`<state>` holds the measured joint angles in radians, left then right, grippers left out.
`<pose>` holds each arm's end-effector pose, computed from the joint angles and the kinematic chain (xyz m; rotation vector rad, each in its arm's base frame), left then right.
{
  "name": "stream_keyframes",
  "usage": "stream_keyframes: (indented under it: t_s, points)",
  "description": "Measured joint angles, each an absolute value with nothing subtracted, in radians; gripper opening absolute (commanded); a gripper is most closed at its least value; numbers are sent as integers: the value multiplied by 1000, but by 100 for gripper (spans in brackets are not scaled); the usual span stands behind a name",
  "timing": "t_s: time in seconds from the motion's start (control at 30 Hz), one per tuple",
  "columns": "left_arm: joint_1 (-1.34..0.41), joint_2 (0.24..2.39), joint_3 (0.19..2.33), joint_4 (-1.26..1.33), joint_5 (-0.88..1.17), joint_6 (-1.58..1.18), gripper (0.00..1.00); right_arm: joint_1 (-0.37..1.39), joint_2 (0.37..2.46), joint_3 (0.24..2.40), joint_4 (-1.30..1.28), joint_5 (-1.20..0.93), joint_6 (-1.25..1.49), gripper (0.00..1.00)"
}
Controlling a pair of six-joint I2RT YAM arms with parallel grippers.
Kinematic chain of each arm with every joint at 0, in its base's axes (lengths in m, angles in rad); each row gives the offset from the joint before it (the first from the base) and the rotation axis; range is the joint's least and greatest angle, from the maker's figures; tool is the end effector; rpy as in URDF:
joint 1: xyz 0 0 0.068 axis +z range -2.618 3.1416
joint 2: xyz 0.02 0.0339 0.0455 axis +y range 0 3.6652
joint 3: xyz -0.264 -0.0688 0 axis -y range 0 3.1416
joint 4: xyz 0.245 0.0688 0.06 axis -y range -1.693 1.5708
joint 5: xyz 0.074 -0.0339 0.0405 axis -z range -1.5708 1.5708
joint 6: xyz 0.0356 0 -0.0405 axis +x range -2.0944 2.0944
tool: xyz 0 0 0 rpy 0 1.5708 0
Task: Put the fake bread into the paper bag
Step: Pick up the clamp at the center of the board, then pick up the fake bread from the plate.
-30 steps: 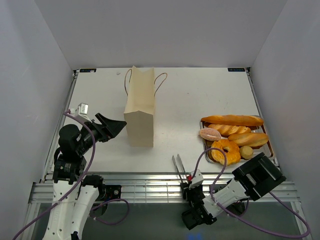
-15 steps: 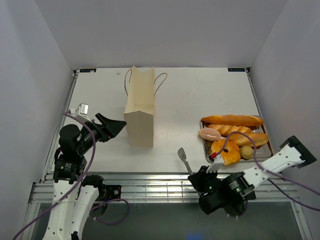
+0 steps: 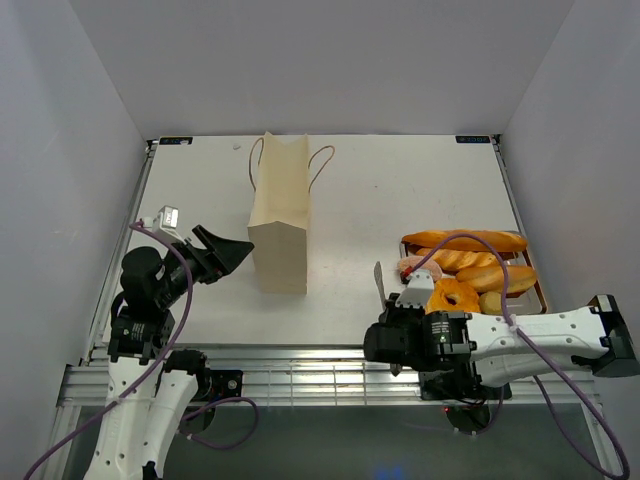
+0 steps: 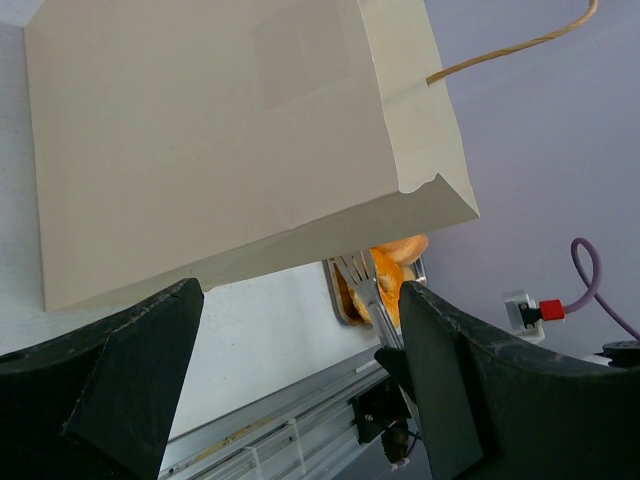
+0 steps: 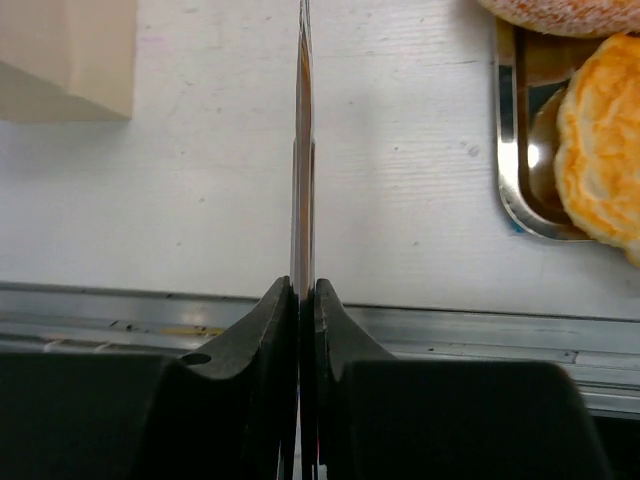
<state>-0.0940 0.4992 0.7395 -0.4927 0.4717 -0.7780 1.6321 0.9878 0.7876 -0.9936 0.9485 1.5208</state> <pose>0.1122 -0.0268 0.3301 -0.3024 1.8989 -1.0304 0.0190 0.1630 0.2559 0.0912 2.1715 0.4189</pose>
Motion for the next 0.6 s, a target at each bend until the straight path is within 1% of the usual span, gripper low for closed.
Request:
stream_keyframes:
  t_s: [0.1,0.13,0.23,0.33,0.37,0.6]
  points:
    - [-94,501,739,-493,472,-778,89,1516,1020,797,-994,913,1453,12]
    - [-94,503,739,-493,472,-778,89,1478,1017,797,-987,905,1427,17]
    - [-94,507,739,-493,473,-777,89,1371,977,797,-947,865,1332,26]
    - [-94,513,739,-493,474,-775,90,1291,925,796,-901,827,1247,28]
    - [-94,515,739,-493,474,-774,90,1275,915,796,-892,818,1225,31]
    - [-94,518,739,-493,478,-767,90,1205,878,786,-861,758,1146,35]
